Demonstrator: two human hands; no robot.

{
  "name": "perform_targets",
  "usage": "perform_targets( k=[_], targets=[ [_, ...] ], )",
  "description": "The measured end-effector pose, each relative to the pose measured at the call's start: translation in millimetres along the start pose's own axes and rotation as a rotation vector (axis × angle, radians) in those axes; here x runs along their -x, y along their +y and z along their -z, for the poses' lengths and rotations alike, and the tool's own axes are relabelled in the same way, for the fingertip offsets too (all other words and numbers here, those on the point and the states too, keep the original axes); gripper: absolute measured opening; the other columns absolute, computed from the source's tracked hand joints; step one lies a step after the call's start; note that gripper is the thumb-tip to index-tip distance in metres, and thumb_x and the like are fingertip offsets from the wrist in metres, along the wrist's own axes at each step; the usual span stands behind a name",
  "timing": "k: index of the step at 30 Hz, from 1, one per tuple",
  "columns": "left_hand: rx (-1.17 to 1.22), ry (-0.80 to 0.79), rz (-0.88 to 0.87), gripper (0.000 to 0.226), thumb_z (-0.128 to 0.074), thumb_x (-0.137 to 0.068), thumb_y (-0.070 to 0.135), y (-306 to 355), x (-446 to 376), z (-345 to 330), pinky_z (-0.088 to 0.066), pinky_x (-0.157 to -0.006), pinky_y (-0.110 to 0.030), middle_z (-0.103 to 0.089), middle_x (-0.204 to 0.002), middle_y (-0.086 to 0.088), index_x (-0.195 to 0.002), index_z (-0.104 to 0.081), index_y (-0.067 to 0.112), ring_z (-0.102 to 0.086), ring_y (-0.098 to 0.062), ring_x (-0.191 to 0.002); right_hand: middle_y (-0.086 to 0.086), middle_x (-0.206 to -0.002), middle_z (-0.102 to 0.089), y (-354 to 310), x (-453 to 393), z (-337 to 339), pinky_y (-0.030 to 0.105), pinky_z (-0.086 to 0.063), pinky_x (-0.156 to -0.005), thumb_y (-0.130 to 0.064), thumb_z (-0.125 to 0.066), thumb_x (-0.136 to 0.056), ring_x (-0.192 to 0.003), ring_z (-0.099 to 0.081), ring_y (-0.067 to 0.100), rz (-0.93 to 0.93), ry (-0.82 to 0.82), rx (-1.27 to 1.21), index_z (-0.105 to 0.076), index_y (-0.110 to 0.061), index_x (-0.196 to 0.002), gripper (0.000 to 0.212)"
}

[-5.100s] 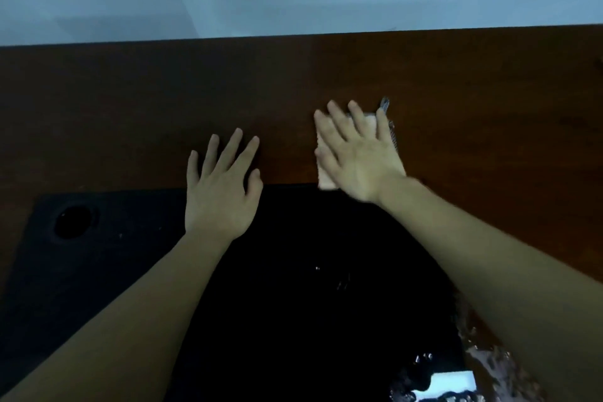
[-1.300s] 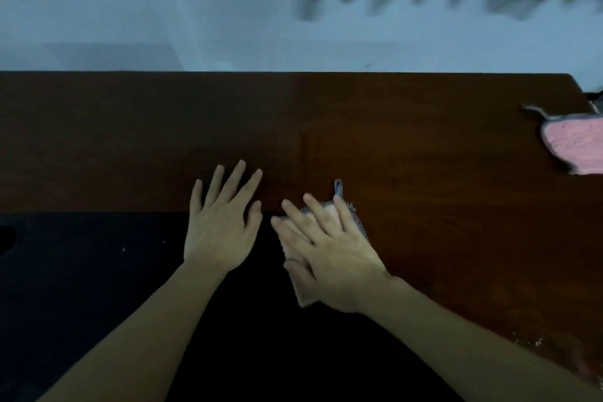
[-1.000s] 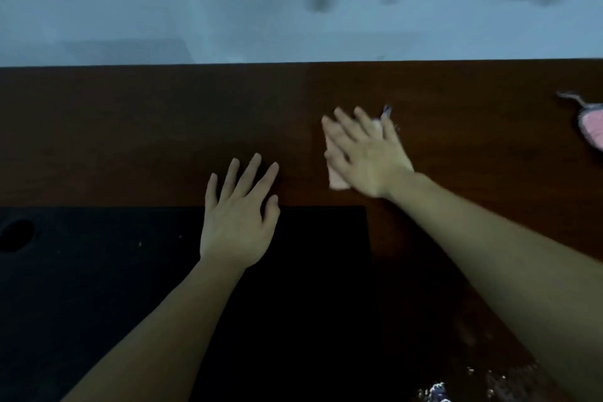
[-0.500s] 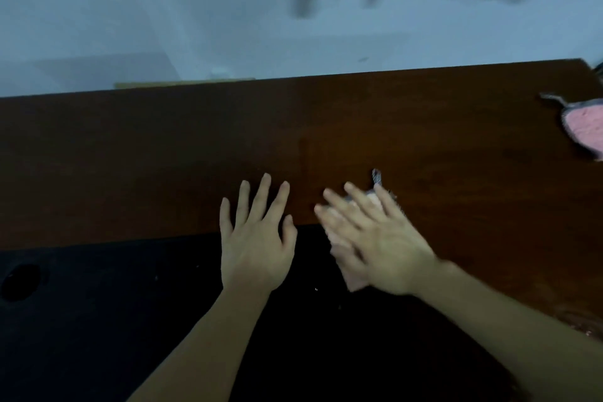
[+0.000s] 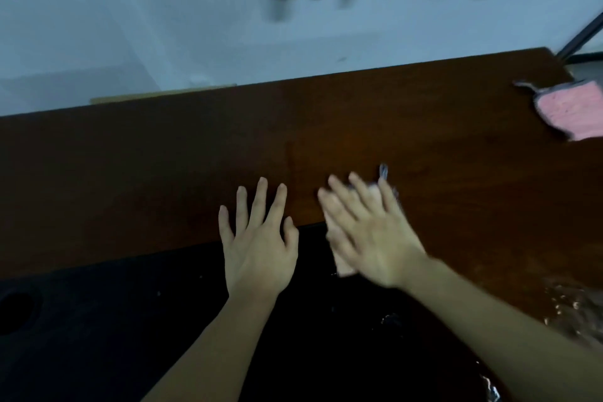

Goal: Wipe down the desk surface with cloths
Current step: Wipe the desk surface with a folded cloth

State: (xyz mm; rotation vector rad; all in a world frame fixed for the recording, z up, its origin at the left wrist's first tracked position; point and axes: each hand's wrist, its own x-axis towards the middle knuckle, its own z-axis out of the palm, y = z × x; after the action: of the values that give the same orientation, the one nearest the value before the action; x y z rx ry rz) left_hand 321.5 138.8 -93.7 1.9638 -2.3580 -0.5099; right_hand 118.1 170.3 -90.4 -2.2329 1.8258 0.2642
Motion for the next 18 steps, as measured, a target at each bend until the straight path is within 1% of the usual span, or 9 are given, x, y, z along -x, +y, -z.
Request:
perform_targets(
  k=[2, 3, 5, 7, 8, 10, 13, 16, 18],
  targets=[
    [-0.005, 0.009, -0.002, 0.057, -0.012, -0.105, 0.047, 1, 0, 0, 0.008, -0.125, -0.051, 0.010, -0.169, 0.009, -0.160, -0.001, 0.041, 0.016, -0.021, -0.155, -0.004, -0.170, 0.002, -7, 26, -6, 0.057, 0.000, -0.123, -0.059, -0.005, -0.105, -0.157, 0.005, 0.027, 0.066, -0.038, -0.014, 0.002, -0.034, -0.162, 0.063],
    [-0.011, 0.013, -0.005, 0.058, -0.010, -0.104, 0.047, 1, 0, 0, 0.007, -0.125, -0.051, 0.010, -0.169, 0.009, -0.160, 0.000, 0.041, 0.016, -0.022, -0.155, -0.005, -0.170, 0.002, -3, 30, -7, 0.056, 0.002, -0.123, -0.061, -0.003, -0.104, -0.157, 0.006, 0.025, 0.091, -0.052, -0.009, 0.001, -0.036, -0.162, 0.064],
    [-0.010, -0.001, -0.006, 0.057, -0.012, -0.105, 0.047, 2, 0, 1, 0.008, -0.125, -0.051, 0.011, -0.169, 0.009, -0.160, 0.001, 0.041, 0.017, -0.022, -0.155, -0.011, -0.167, 0.018, 9, 20, -1, 0.052, 0.013, -0.122, -0.065, 0.005, -0.099, -0.154, 0.021, 0.020, 0.103, -0.040, -0.008, 0.015, -0.042, -0.158, 0.064],
    [-0.008, -0.015, -0.003, 0.058, -0.015, -0.105, 0.047, 0, 0, 1, 0.009, -0.125, -0.051, 0.012, -0.169, 0.009, -0.160, 0.003, 0.041, 0.019, -0.021, -0.154, -0.015, -0.163, 0.028, 26, -6, 5, 0.050, 0.016, -0.123, -0.065, 0.007, -0.098, -0.152, 0.029, 0.017, 0.037, -0.006, -0.004, 0.027, -0.046, -0.152, 0.061],
    [-0.009, -0.013, -0.001, 0.058, -0.016, -0.105, 0.047, 0, -1, 2, 0.009, -0.125, -0.051, 0.012, -0.169, 0.009, -0.160, 0.003, 0.042, 0.019, -0.021, -0.154, -0.015, -0.164, 0.027, 37, -21, 11, 0.051, 0.014, -0.123, -0.064, 0.004, -0.099, -0.152, 0.027, 0.017, -0.012, 0.020, 0.003, 0.028, -0.046, -0.152, 0.061],
    [-0.008, -0.008, -0.005, 0.058, -0.016, -0.105, 0.047, 0, -2, 2, 0.010, -0.124, -0.051, 0.012, -0.169, 0.010, -0.159, 0.003, 0.042, 0.019, -0.021, -0.154, -0.013, -0.168, 0.019, 57, -54, 21, 0.053, 0.009, -0.124, -0.061, -0.003, -0.102, -0.155, 0.019, 0.018, -0.117, 0.043, -0.011, 0.021, -0.044, -0.155, 0.061],
    [-0.013, 0.008, -0.010, 0.057, -0.018, -0.106, 0.046, 0, -2, 0, 0.009, -0.125, -0.050, 0.010, -0.169, 0.010, -0.159, 0.002, 0.042, 0.018, -0.021, -0.155, -0.008, -0.170, 0.012, 68, -87, 32, 0.055, 0.009, -0.124, -0.056, -0.007, -0.105, -0.156, 0.014, 0.021, -0.192, 0.049, -0.040, 0.012, -0.039, -0.160, 0.061],
    [-0.013, 0.023, -0.010, 0.057, -0.019, -0.106, 0.046, -1, -2, 0, 0.009, -0.125, -0.050, 0.008, -0.169, 0.009, -0.160, -0.001, 0.041, 0.016, -0.021, -0.155, -0.006, -0.170, 0.015, 54, -85, 33, 0.056, 0.010, -0.123, -0.055, -0.004, -0.104, -0.155, 0.017, 0.024, -0.202, 0.026, -0.042, 0.014, -0.036, -0.160, 0.061],
    [0.002, 0.006, -0.004, 0.057, -0.019, -0.106, 0.046, 0, -1, 1, 0.008, -0.125, -0.050, 0.007, -0.169, 0.010, -0.160, -0.003, 0.042, 0.015, -0.020, -0.155, -0.006, -0.169, 0.018, 35, -54, 21, 0.057, 0.009, -0.123, -0.055, 0.000, -0.104, -0.155, 0.018, 0.025, -0.130, 0.004, -0.004, 0.018, -0.036, -0.159, 0.061]
  ],
)
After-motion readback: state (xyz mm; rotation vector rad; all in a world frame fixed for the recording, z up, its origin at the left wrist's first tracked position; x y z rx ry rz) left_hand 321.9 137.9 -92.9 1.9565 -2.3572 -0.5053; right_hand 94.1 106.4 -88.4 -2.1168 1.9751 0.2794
